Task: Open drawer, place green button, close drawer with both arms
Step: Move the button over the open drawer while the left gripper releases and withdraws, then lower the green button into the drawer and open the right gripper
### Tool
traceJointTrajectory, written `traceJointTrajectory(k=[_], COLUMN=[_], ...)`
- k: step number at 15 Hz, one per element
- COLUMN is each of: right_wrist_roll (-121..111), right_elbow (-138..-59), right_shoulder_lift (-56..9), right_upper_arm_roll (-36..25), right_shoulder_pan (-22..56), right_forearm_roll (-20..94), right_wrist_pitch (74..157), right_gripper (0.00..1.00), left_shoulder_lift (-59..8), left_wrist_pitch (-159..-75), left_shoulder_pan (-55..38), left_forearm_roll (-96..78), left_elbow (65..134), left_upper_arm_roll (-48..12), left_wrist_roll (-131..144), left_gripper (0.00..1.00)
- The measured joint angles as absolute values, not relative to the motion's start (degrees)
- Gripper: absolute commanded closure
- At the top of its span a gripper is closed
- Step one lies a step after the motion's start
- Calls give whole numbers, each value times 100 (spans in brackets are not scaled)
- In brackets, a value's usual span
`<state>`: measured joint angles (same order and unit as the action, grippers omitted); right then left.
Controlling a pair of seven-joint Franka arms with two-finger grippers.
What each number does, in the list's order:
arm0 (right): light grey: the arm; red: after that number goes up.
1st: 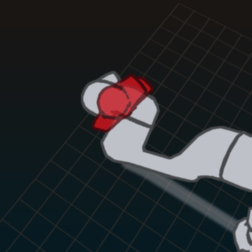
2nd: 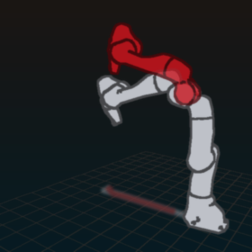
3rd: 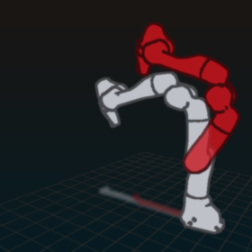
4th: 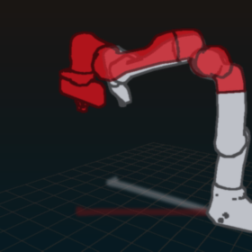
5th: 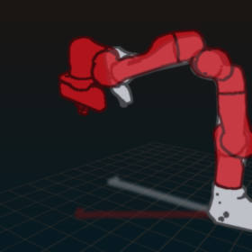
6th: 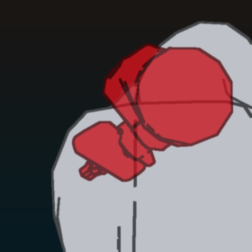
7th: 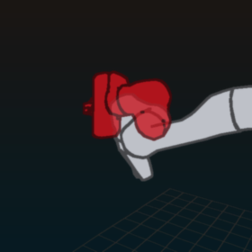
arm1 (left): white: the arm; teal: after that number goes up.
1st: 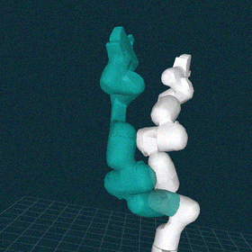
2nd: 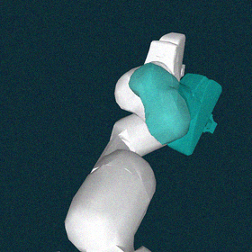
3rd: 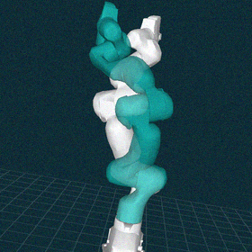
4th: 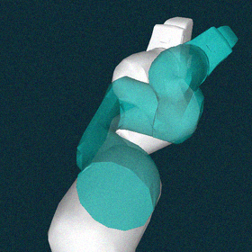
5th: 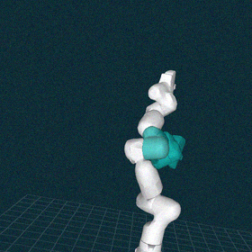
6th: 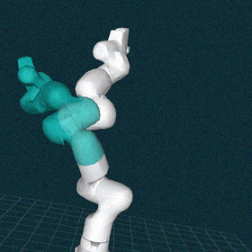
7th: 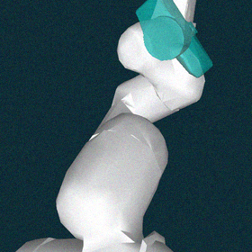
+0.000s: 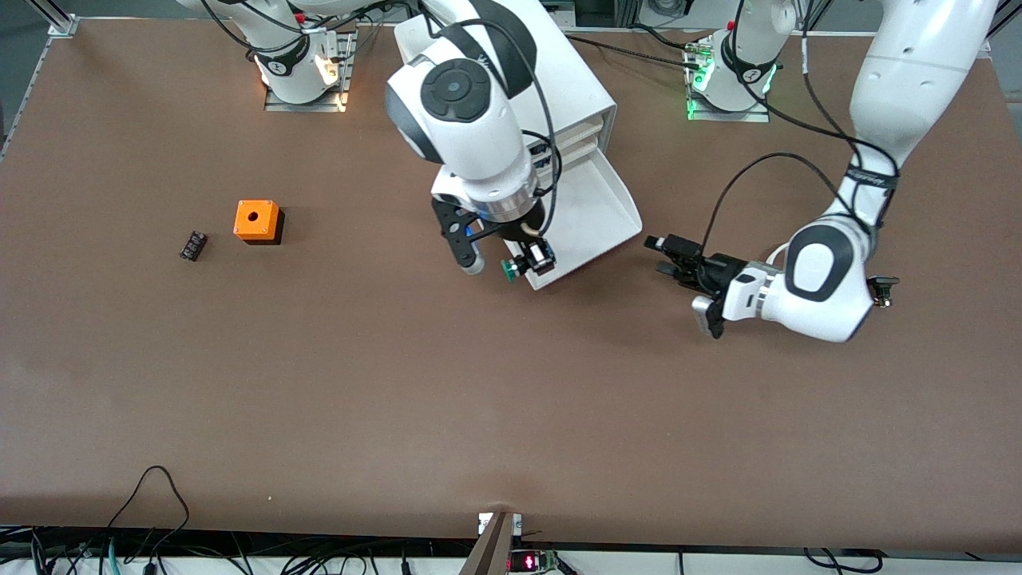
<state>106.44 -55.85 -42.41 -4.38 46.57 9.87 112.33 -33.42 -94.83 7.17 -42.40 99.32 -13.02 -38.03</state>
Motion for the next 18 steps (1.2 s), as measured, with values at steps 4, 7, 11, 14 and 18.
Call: traceJointTrajectory(k=[4,7,11,14,18], right_wrist_roll=[11098,11295,11286,11227,11227], right_elbow=[-5628,-5632,-5809,-5955,-5975], right_shoulder_lift=[-4822,-5275,-5495,-5496,-5495], right_upper_arm_roll=[-431,-431,-433,-434,-434], right_shoulder_pan=[5039,5316,5522,5583,5587], right_forearm_roll=[987,987,987,987,986], right_wrist_pitch=[11841,12145,12261,12265,12267], right_gripper=[100,100,100,100,33], left_shoulder_lift=[-2834,-2638,-2629,-2614,-2596], left_wrist_pitch=[-9215,-9109,-9238,-9356,-9326], left_shoulder_pan=[783,775,725,697,592], left_forearm_roll=[-2821,-1649,-671,-9,173], left_elbow=[9488,9214,8957,8685,8229], left_upper_arm_roll=[-1309,-1357,-1415,-1459,-1468], left_wrist_roll=[-2150,-911,337,635,673], left_gripper=[0,0,0,0,0])
